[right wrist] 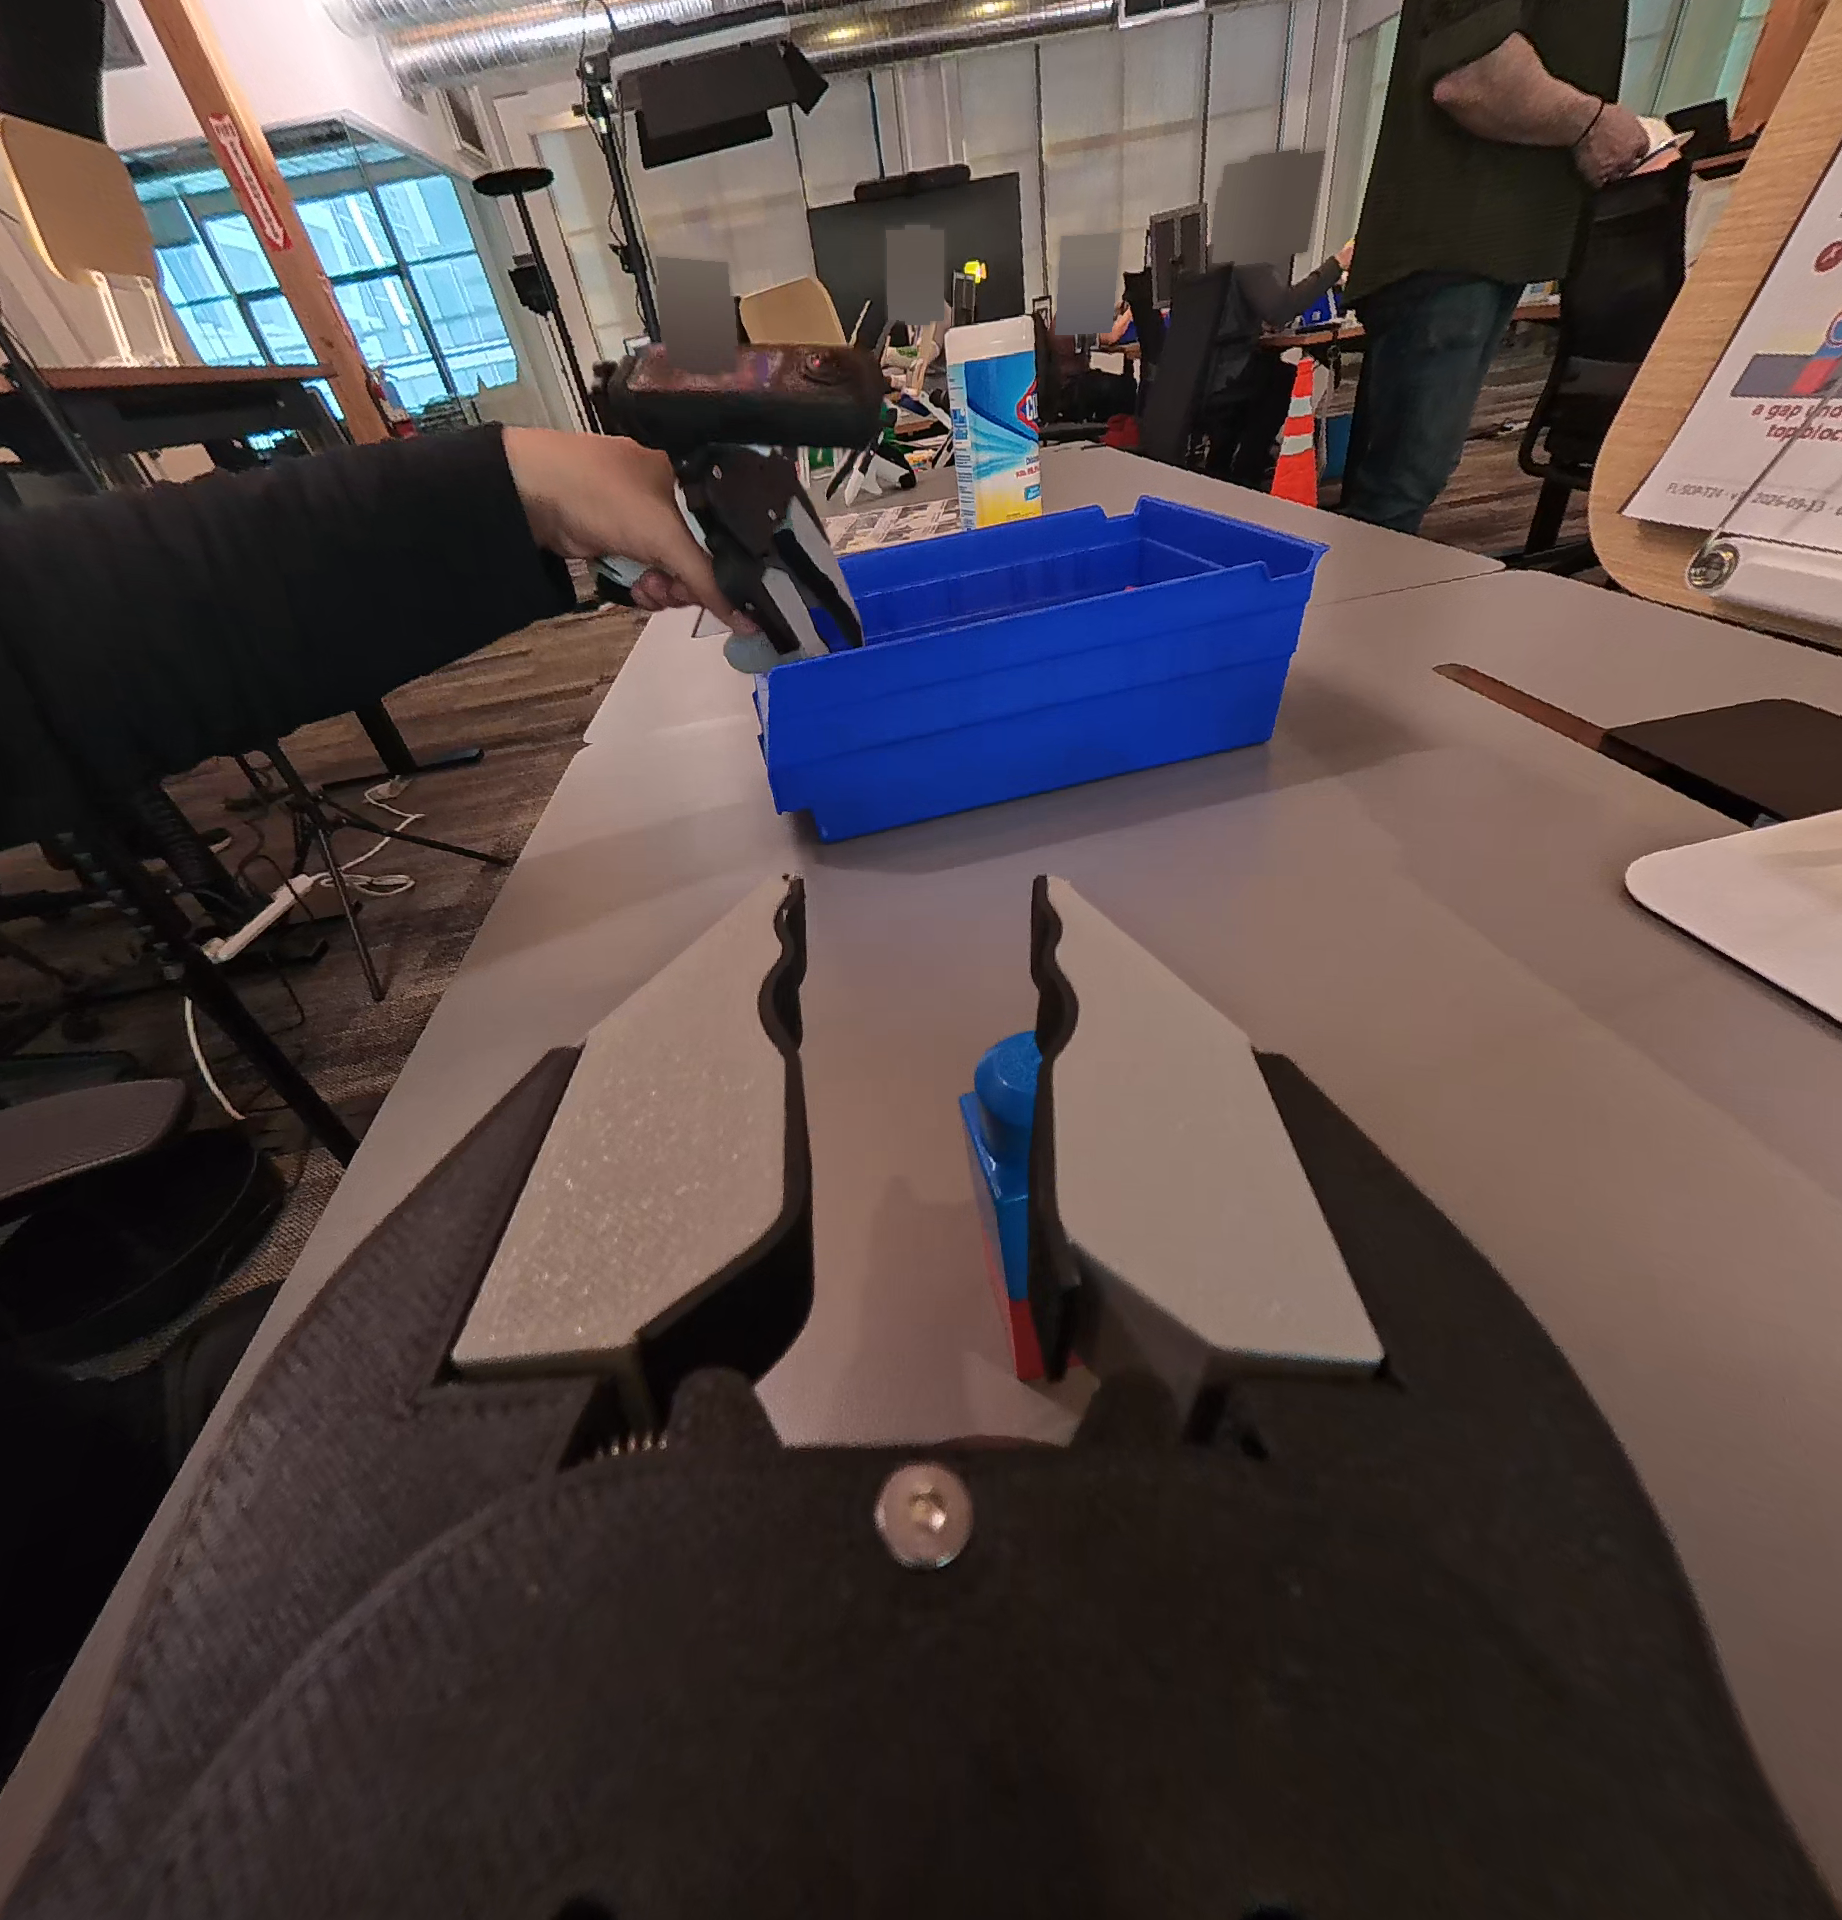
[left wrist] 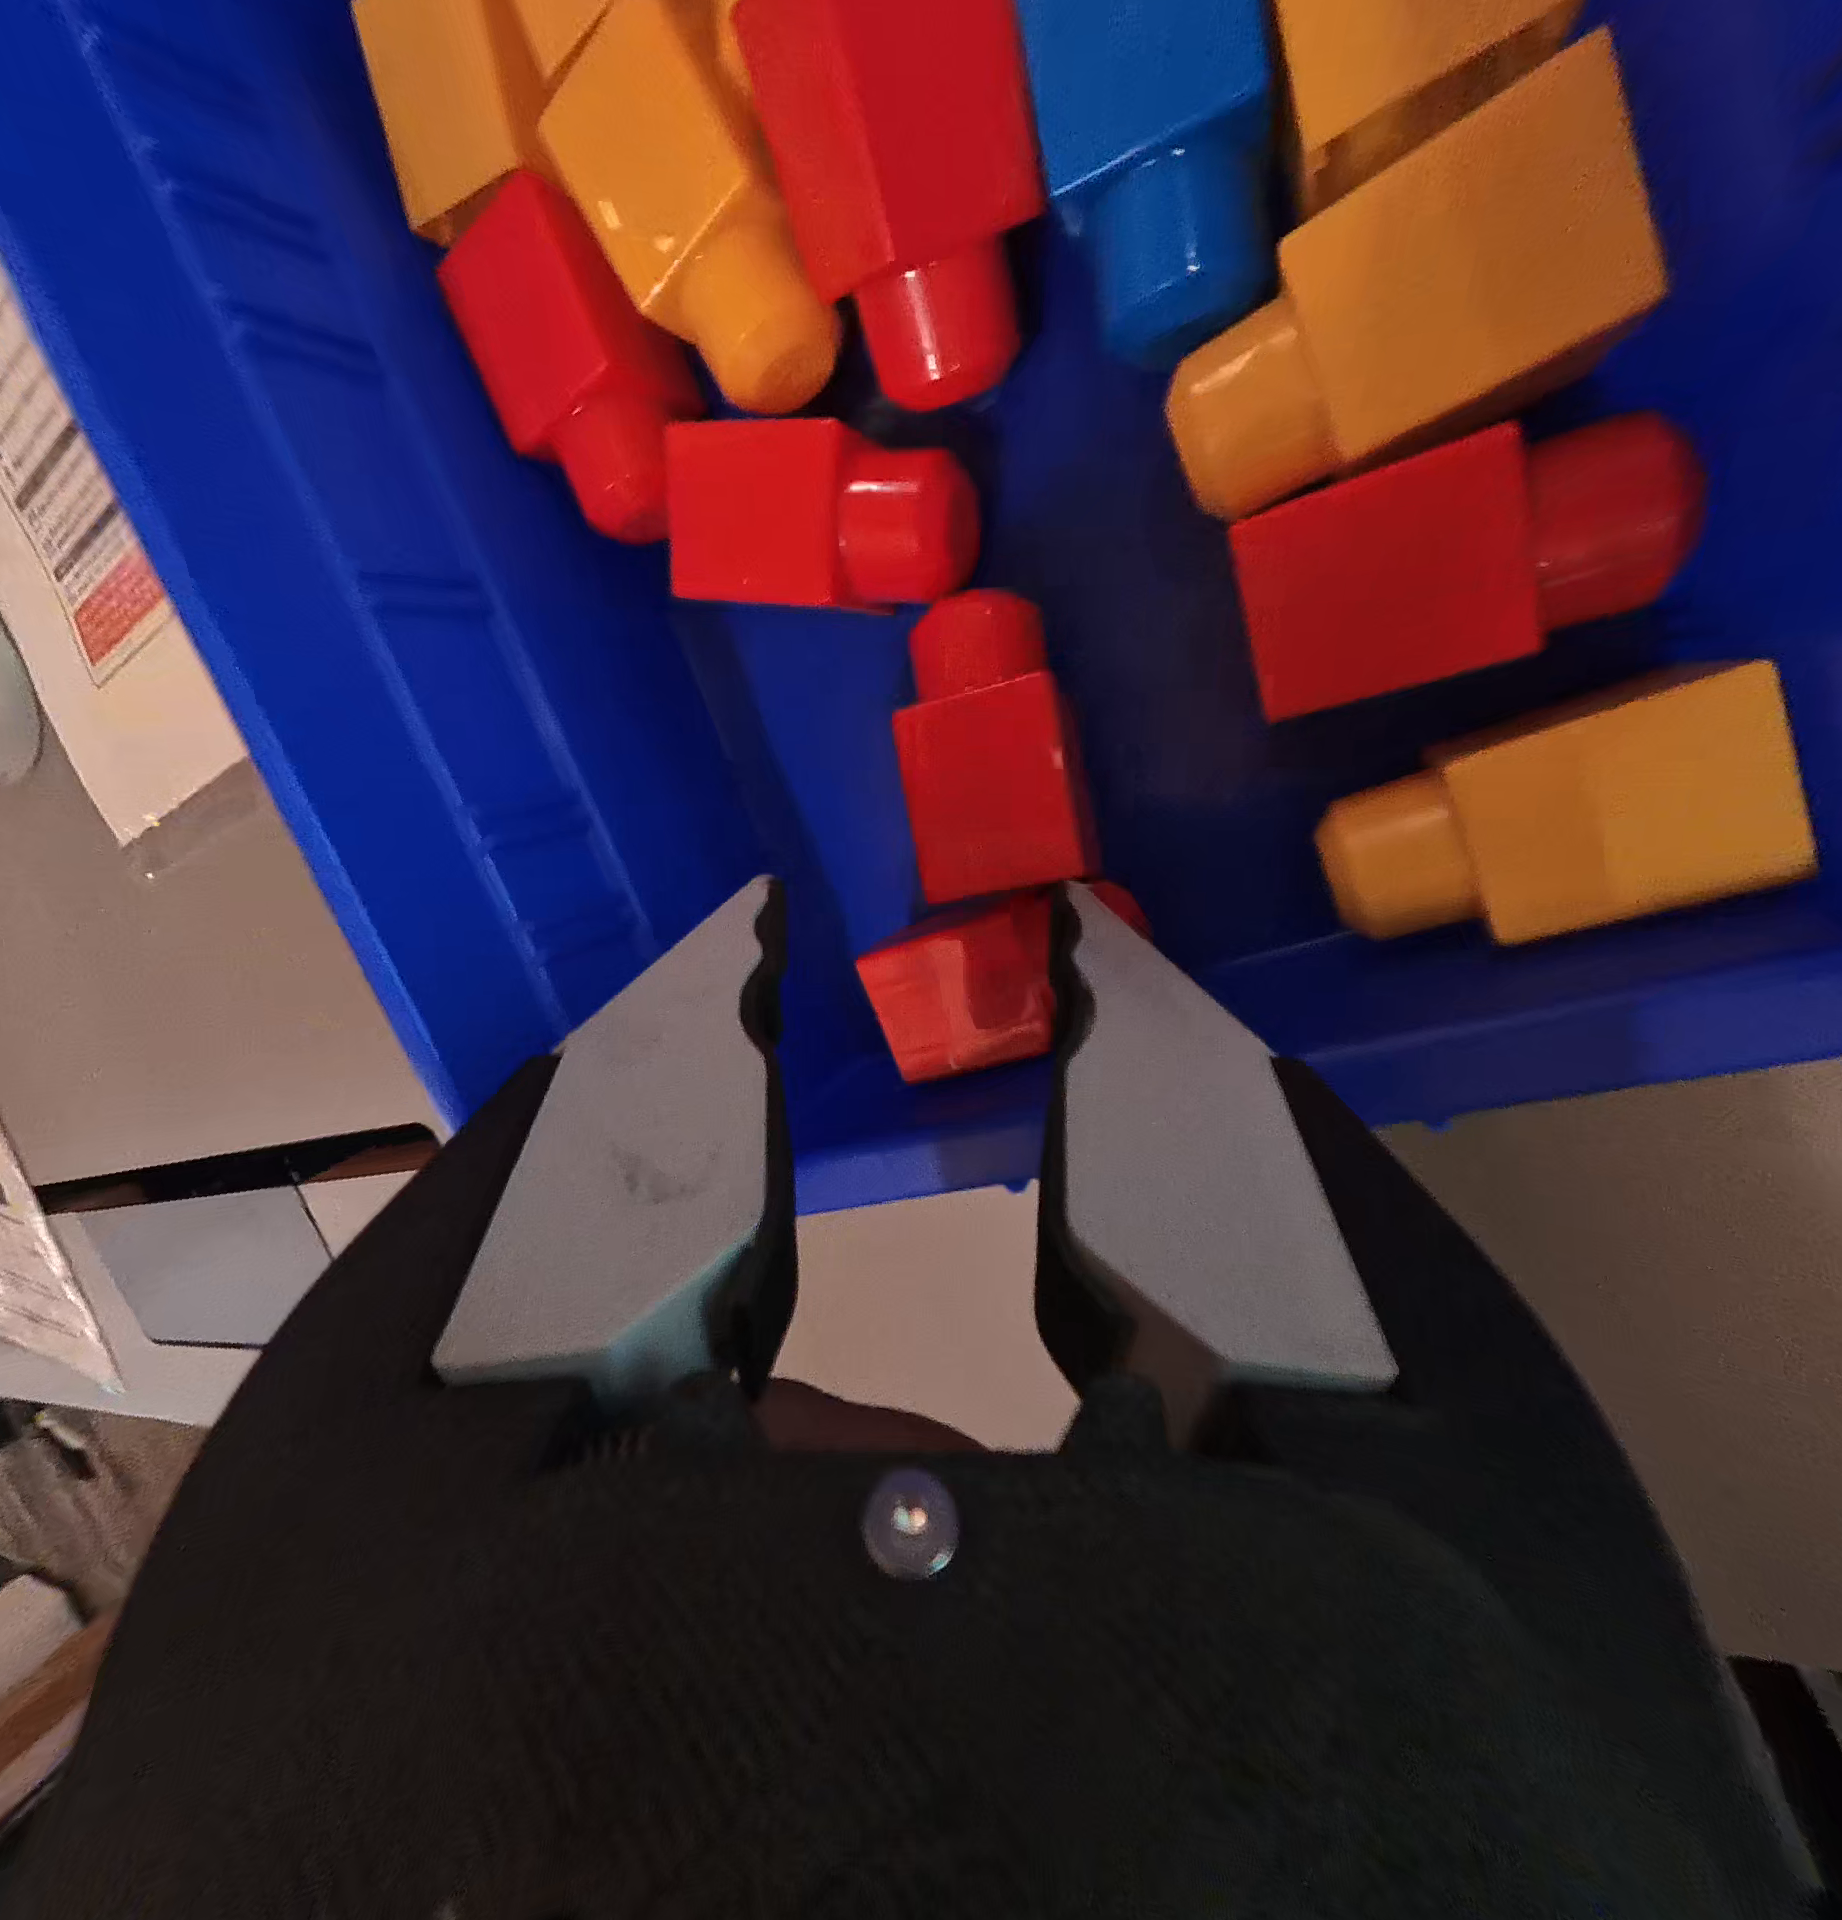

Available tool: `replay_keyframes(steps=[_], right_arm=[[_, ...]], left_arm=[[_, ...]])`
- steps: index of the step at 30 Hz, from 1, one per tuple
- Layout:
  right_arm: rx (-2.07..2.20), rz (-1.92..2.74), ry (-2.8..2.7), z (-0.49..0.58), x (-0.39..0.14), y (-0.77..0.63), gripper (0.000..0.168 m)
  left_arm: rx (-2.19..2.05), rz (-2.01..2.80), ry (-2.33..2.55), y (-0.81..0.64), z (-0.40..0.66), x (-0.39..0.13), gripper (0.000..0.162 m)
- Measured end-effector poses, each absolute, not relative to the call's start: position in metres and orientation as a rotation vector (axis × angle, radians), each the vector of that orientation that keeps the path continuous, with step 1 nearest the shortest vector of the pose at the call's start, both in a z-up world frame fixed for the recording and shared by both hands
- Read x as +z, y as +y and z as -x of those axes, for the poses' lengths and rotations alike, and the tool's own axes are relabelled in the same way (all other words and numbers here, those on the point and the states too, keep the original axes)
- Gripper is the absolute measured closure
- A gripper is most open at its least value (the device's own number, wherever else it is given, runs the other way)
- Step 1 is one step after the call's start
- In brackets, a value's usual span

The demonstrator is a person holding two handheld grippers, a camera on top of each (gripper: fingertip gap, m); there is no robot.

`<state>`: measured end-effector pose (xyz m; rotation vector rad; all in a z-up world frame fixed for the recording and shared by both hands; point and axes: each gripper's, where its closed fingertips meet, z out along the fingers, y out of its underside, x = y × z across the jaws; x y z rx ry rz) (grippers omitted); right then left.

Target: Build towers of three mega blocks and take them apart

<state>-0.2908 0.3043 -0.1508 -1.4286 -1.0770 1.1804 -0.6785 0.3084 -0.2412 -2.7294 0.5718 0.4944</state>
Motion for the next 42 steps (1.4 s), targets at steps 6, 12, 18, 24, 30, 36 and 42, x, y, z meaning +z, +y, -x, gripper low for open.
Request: replay_keyframes(steps=[6, 12, 18, 24, 30, 36, 42], right_arm=[[1.170, 1.439, -1.090, 0.292, -0.155, 0.304, 0.127], [1.168, 1.450, -1.089, 0.292, -0.158, 0.306, 0.128], [1.172, 1.448, -1.083, 0.292, -0.157, 0.307, 0.128], [1.179, 1.443, -1.084, 0.292, -0.156, 0.305, 0.129], [1.186, 1.433, -1.084, 0.291, -0.152, 0.303, 0.129], [1.234, 1.411, -1.054, 0.289, -0.144, 0.302, 0.128], [1.348, 1.351, -1.003, 0.287, -0.125, 0.293, 0.127]], left_arm=[[0.416, 2.684, 0.524, 0.311, 0.682, -0.236, 0.112], [0.194, 2.689, 0.352, 0.327, 0.661, -0.246, 0.107], [0.242, 2.752, 0.231, 0.330, 0.664, -0.265, 0.123], [0.306, 2.726, 0.355, 0.333, 0.661, -0.267, 0.126], [0.402, 2.465, 0.529, 0.348, 0.656, -0.214, 0.127], [0.318, 2.043, 0.702, 0.354, 0.585, -0.134, 0.128], [-0.060, 1.677, 0.900, 0.332, 0.428, -0.099, 0.128]])
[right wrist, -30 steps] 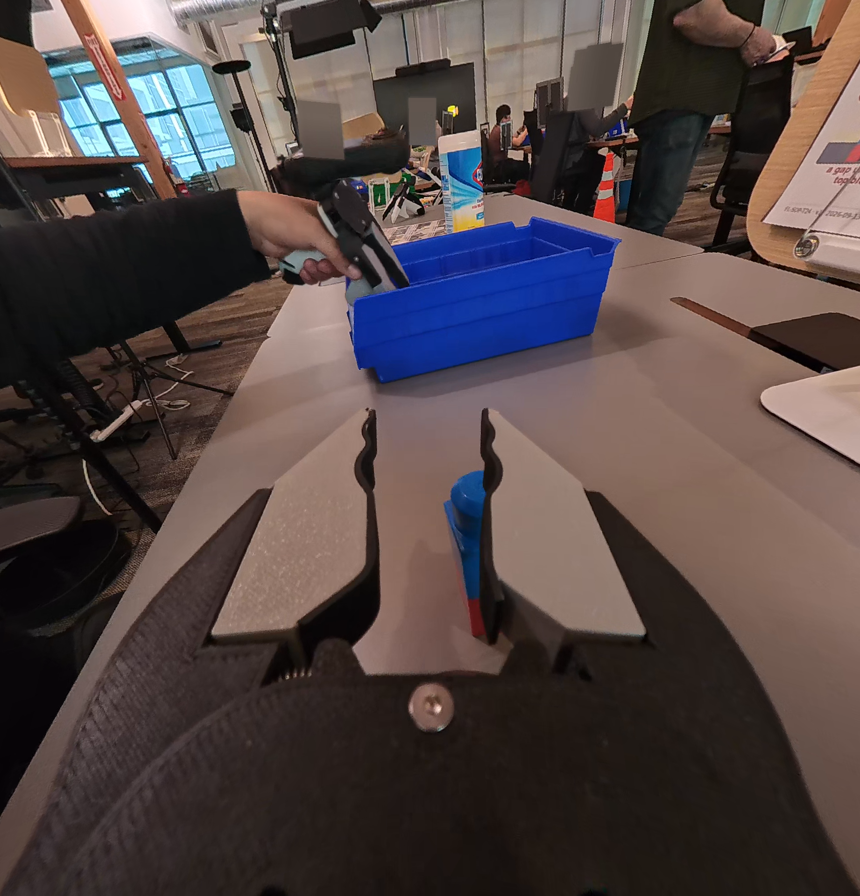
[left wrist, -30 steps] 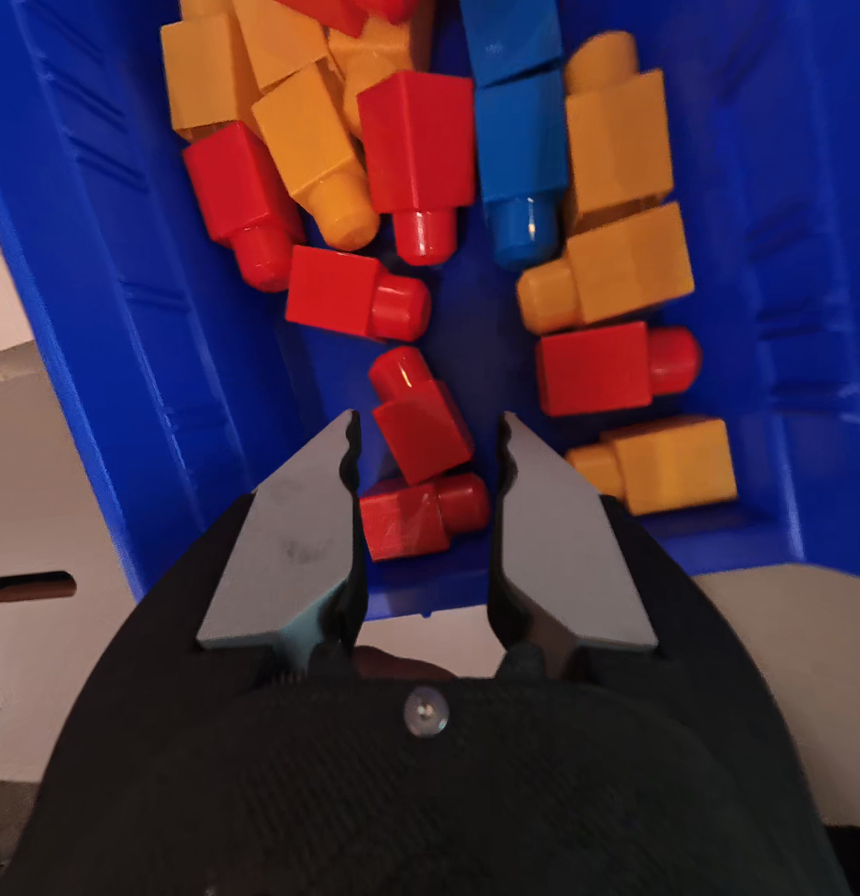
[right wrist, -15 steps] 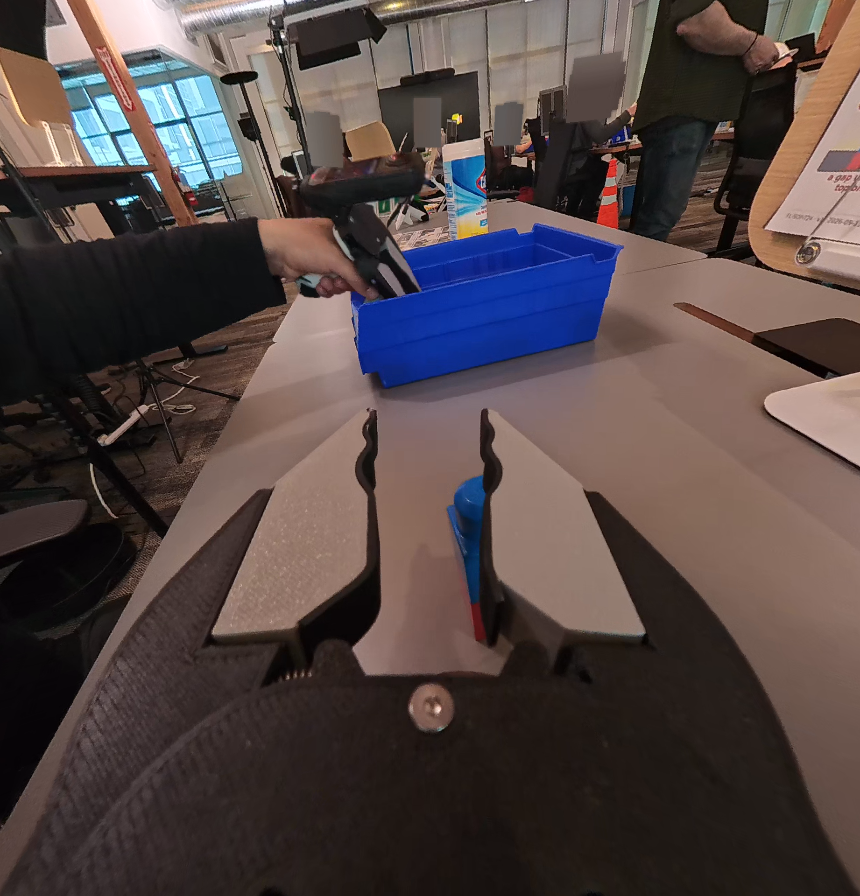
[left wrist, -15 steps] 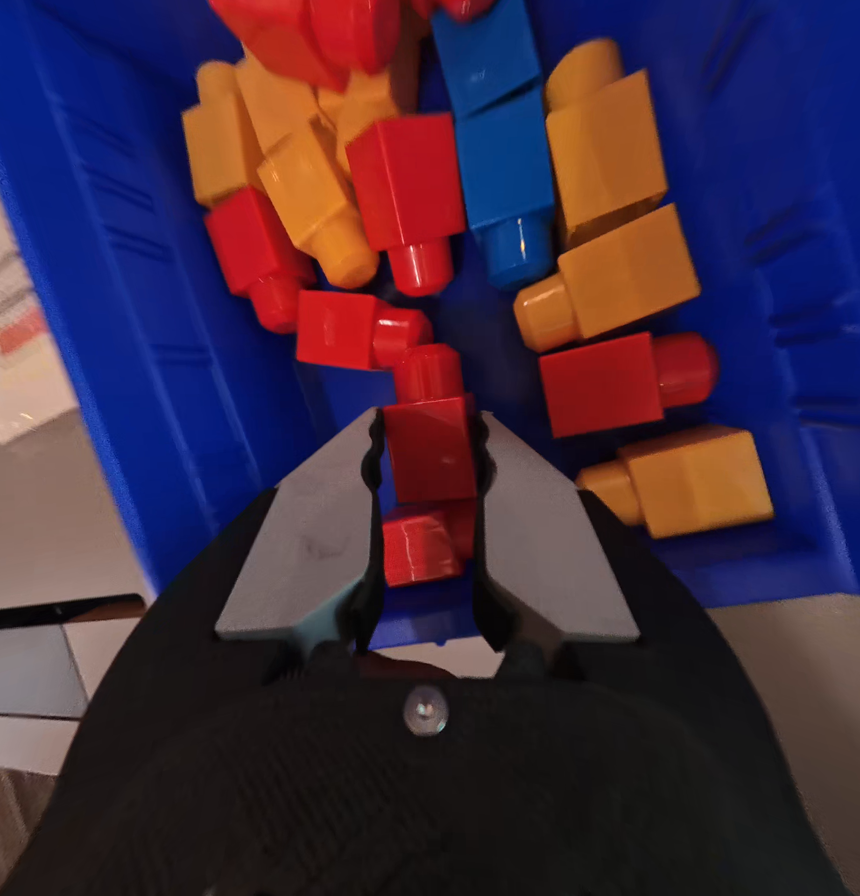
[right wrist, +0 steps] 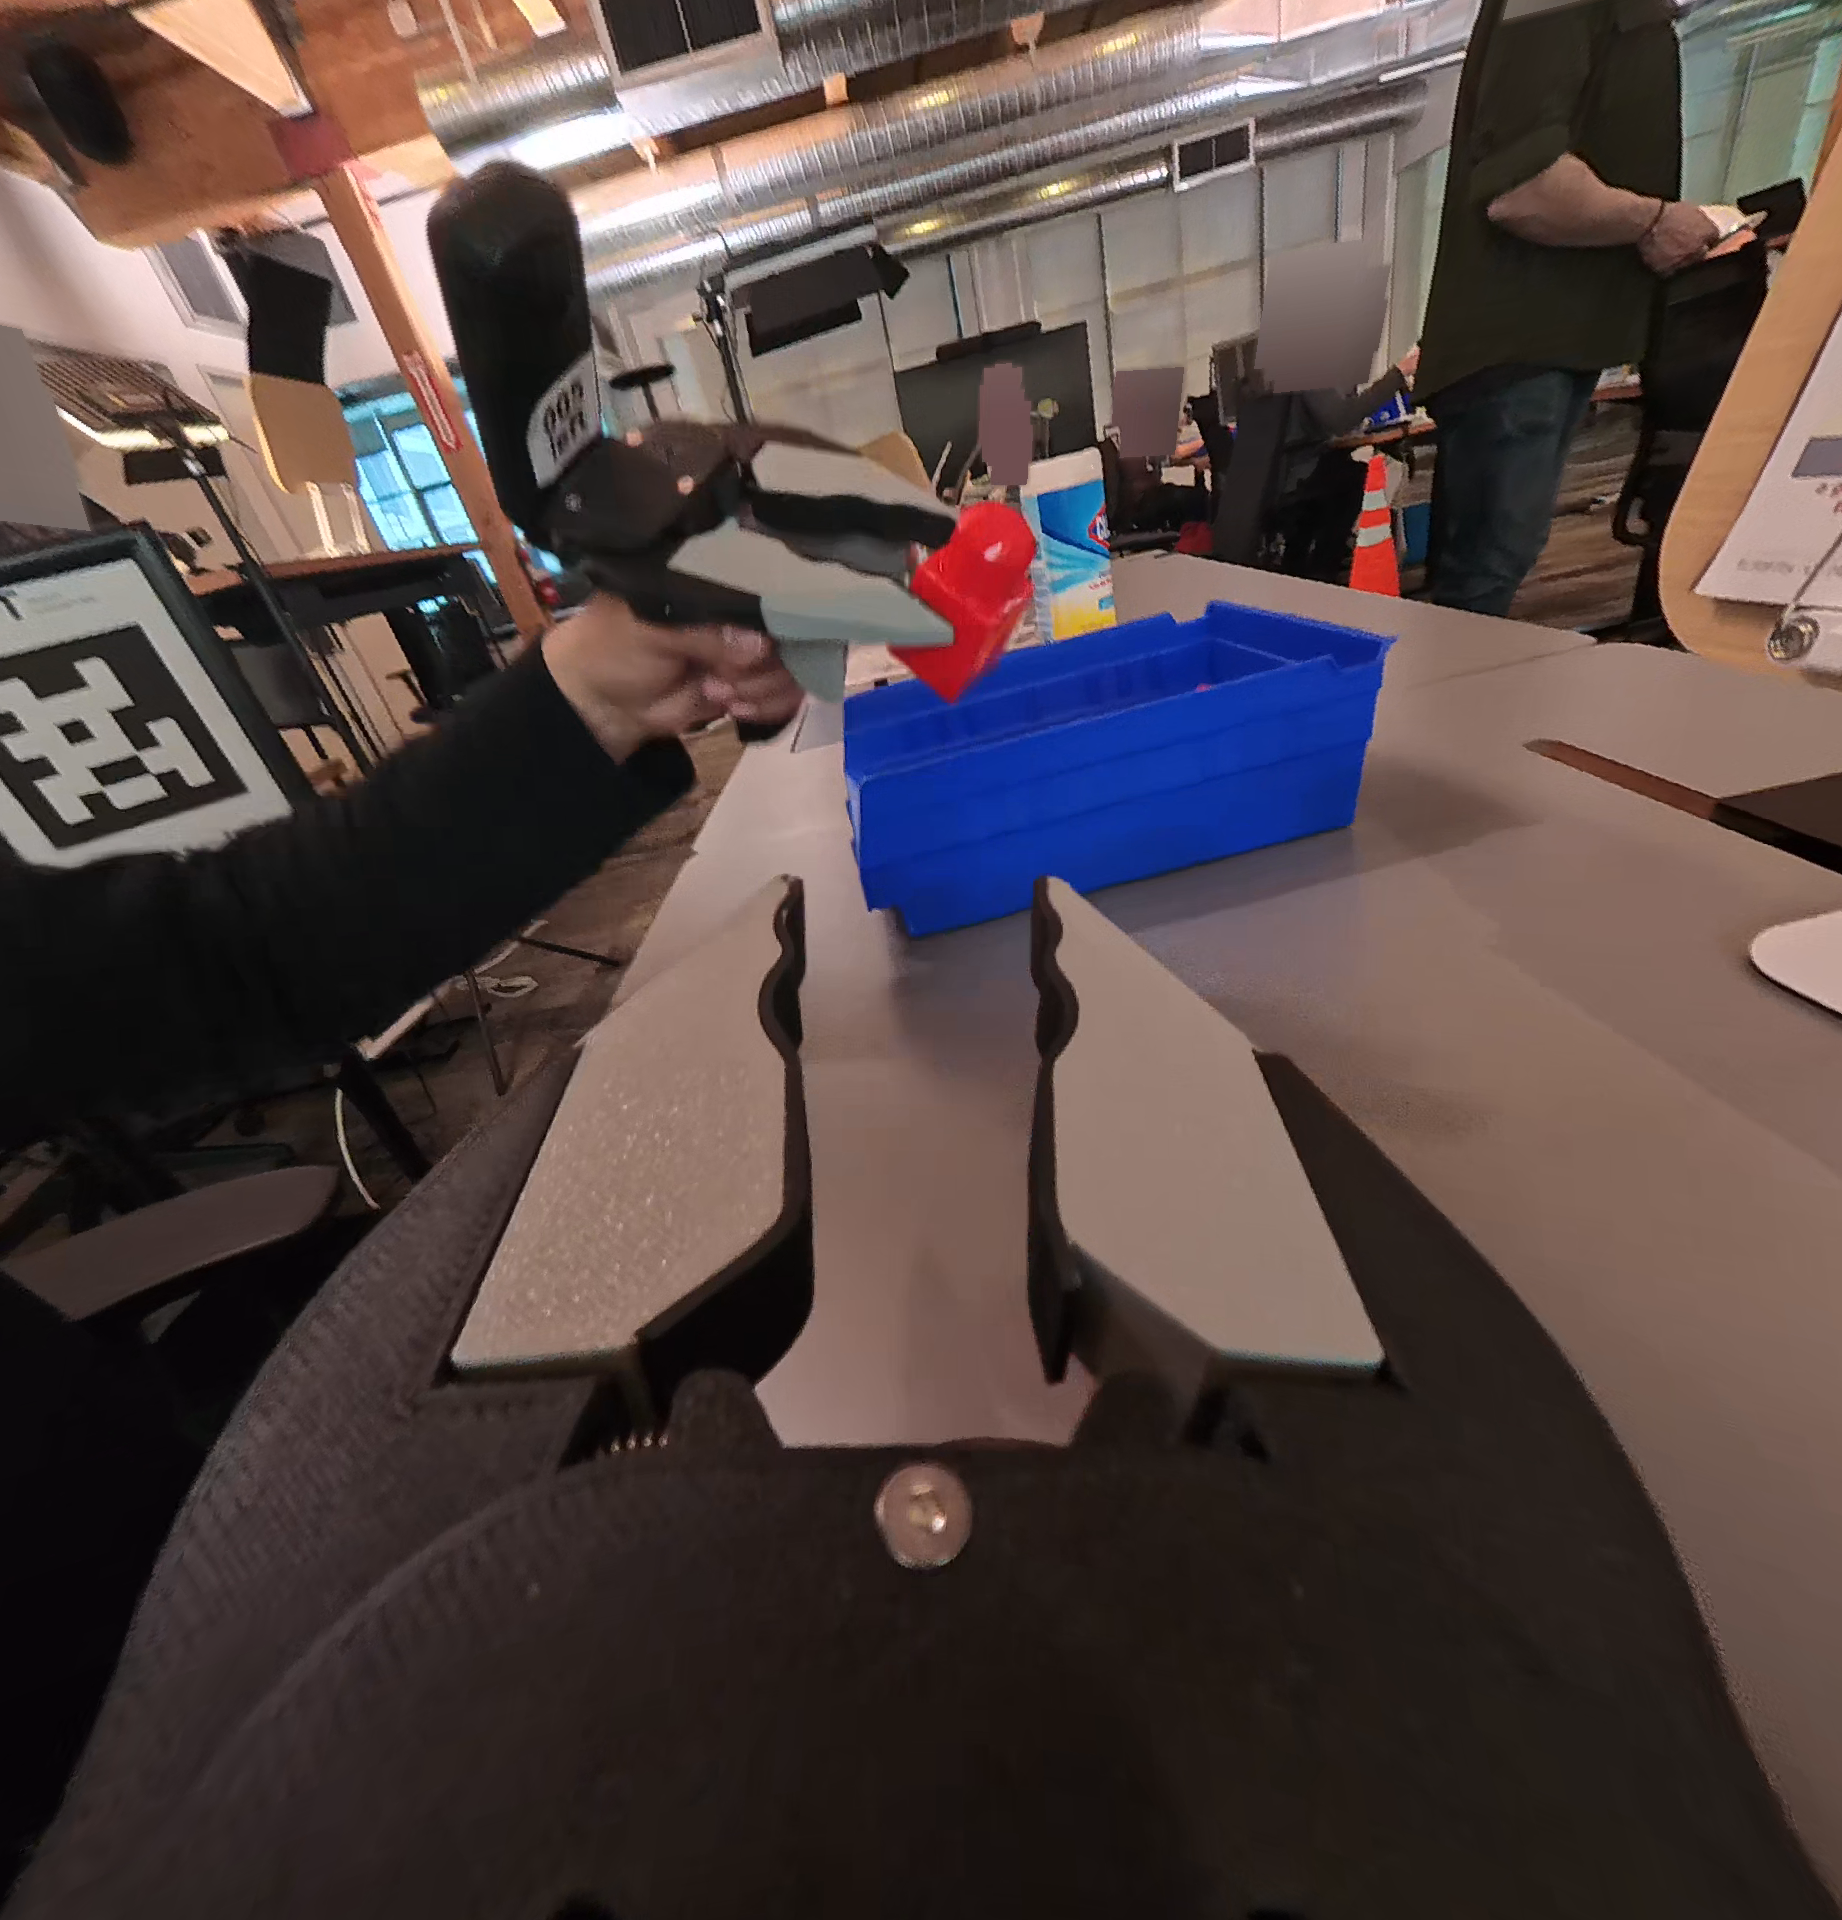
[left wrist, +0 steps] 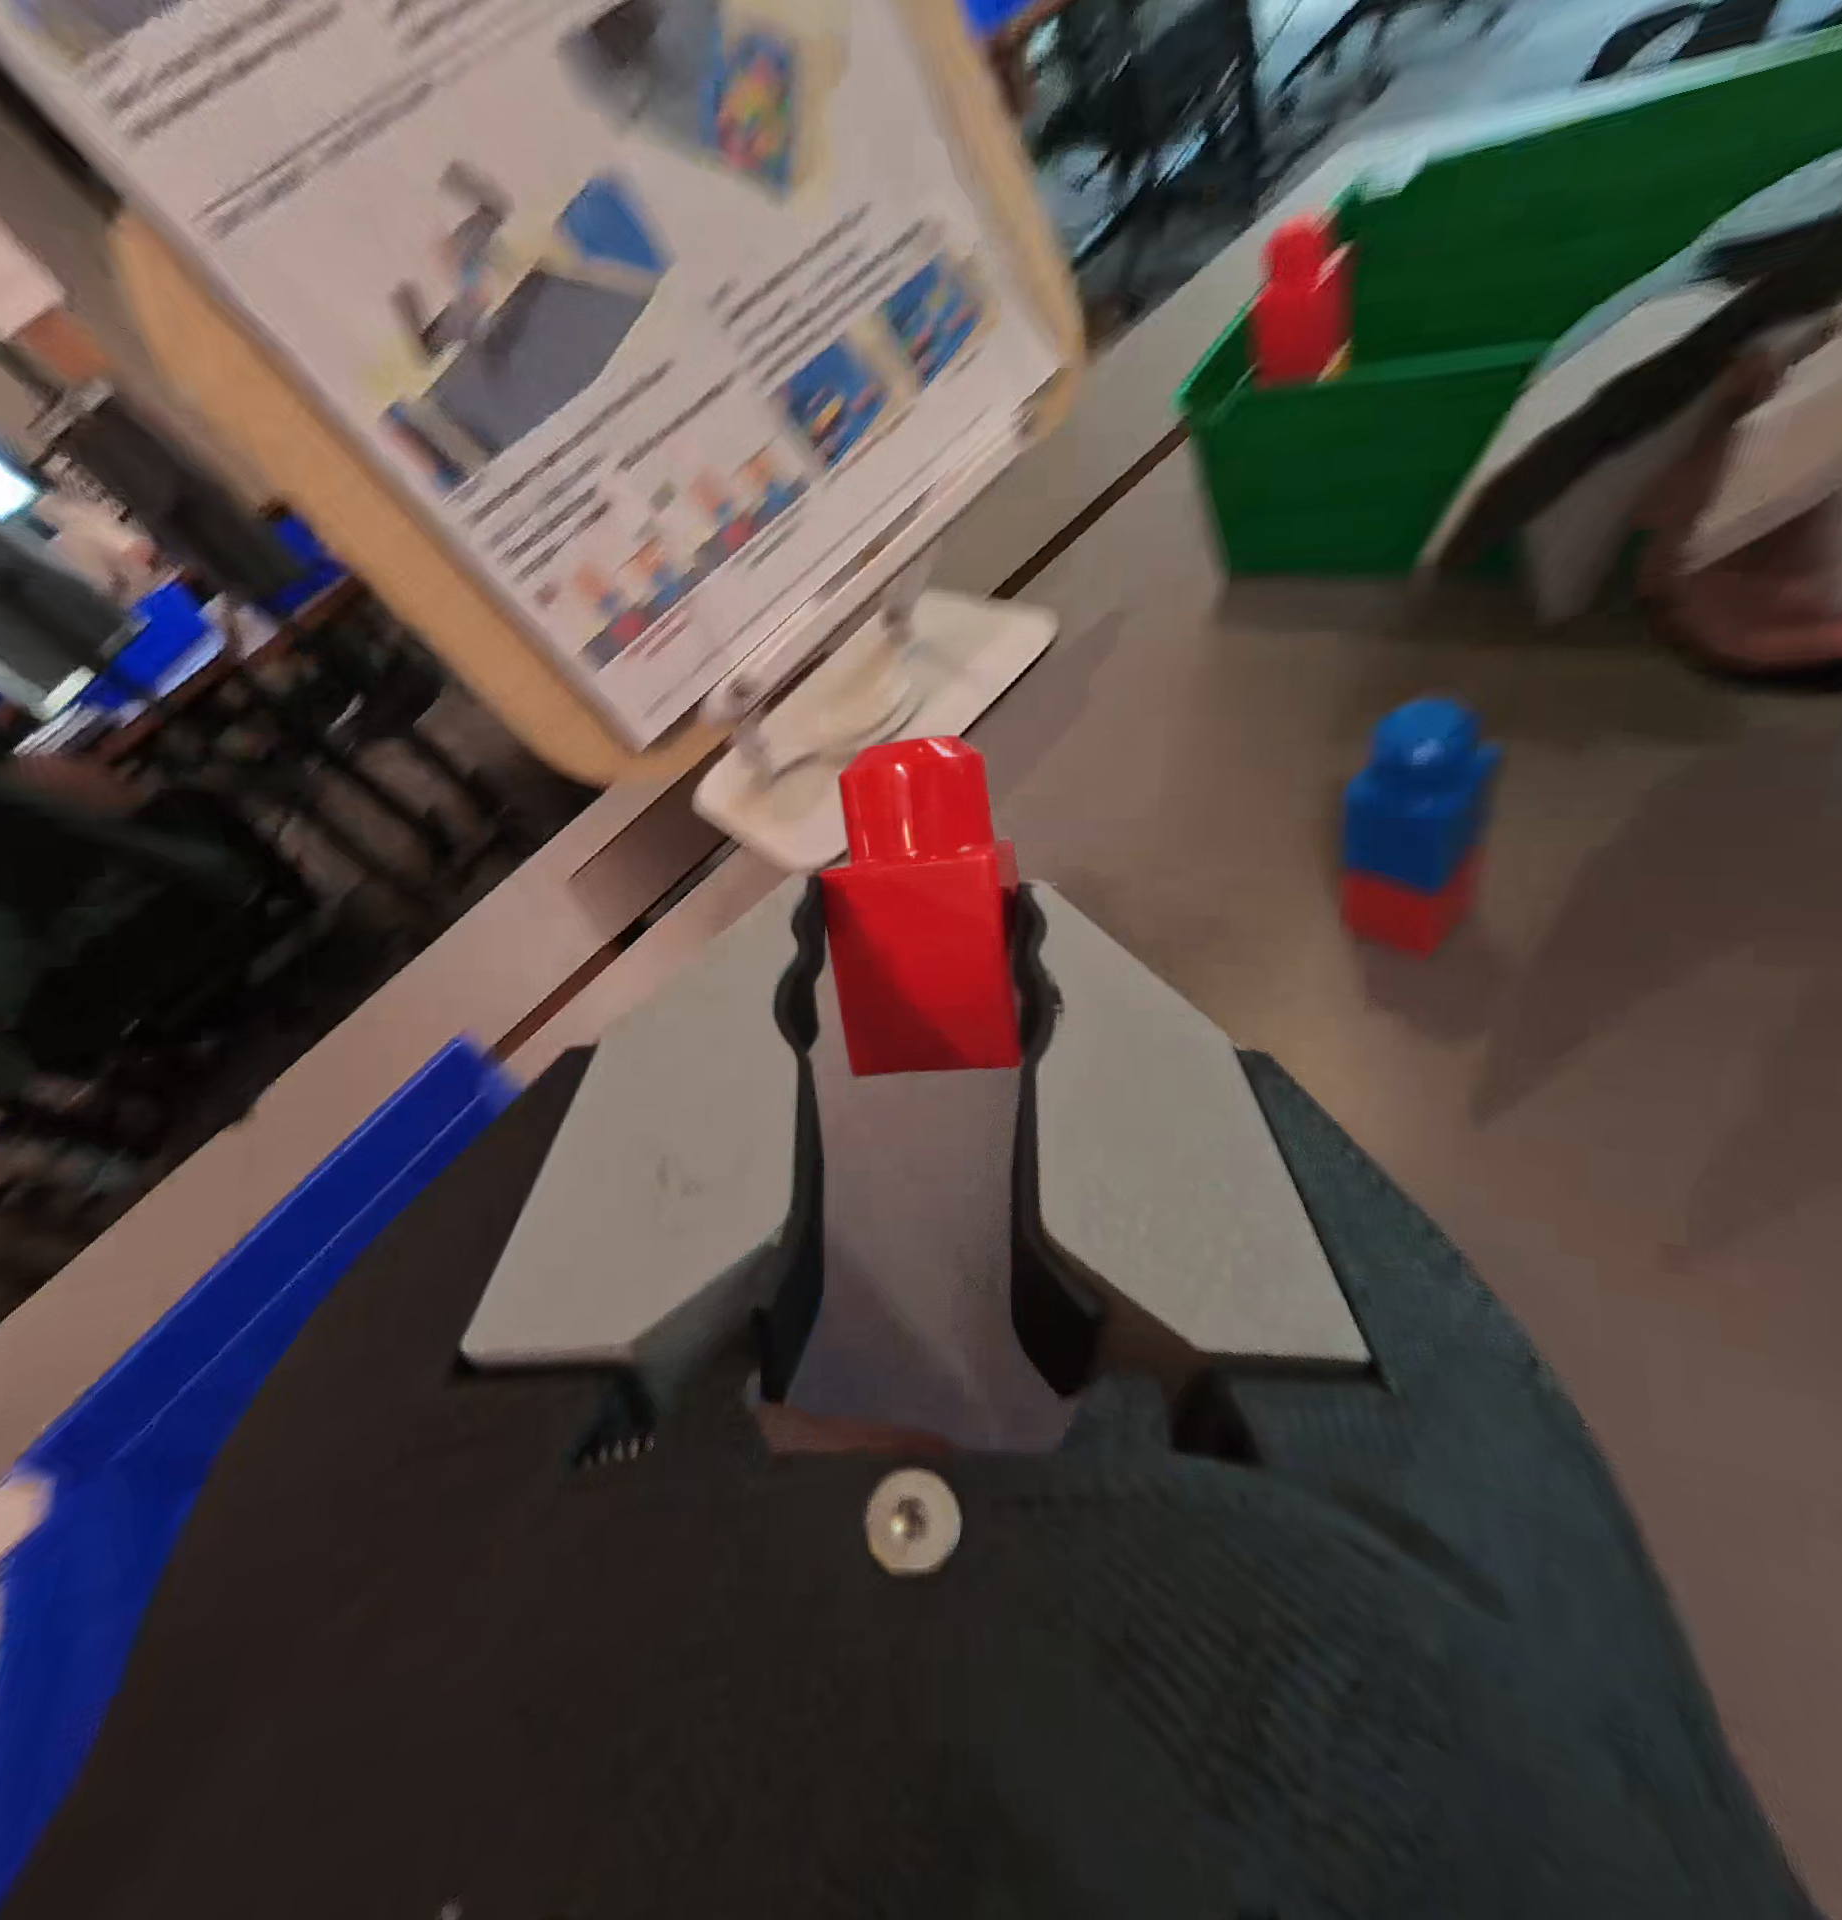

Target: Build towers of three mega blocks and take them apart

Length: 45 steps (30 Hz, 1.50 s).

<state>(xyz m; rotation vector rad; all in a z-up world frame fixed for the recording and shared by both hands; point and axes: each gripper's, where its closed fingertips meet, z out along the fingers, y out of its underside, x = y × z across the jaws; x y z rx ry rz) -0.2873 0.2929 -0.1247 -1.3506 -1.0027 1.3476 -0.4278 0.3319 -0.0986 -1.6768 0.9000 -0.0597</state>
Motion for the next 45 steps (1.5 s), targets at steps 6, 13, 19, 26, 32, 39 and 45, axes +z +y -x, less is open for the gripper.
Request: replay_keyframes(steps=[6, 13, 19, 26, 32, 39, 45], right_arm=[[1.448, 1.274, -0.878, 0.274, -0.095, 0.293, 0.127], [1.411, 1.272, -0.846, 0.267, -0.094, 0.301, 0.124], [1.385, 1.284, -0.943, 0.283, -0.104, 0.289, 0.130], [1.402, 1.188, -1.009, 0.289, -0.094, 0.266, 0.143], [1.445, 1.176, -1.043, 0.291, -0.094, 0.258, 0.142], [1.427, 1.185, -1.076, 0.295, -0.099, 0.255, 0.141], [1.410, 1.204, -1.070, 0.296, -0.100, 0.256, 0.141]], left_arm=[[-0.448, 1.357, 0.847, 0.317, 0.310, -0.107, 0.128], [-0.616, 1.218, 0.872, 0.300, 0.276, -0.112, 0.128], [-0.846, 1.201, 0.880, 0.281, 0.274, -0.116, 0.128], [-1.008, 1.178, 0.891, 0.265, 0.273, -0.109, 0.128], [-1.081, 1.180, 0.913, 0.258, 0.272, -0.110, 0.128], [-1.109, 1.180, 0.924, 0.255, 0.269, -0.112, 0.128], [-1.130, 1.188, 0.915, 0.256, 0.269, -0.113, 0.127]])
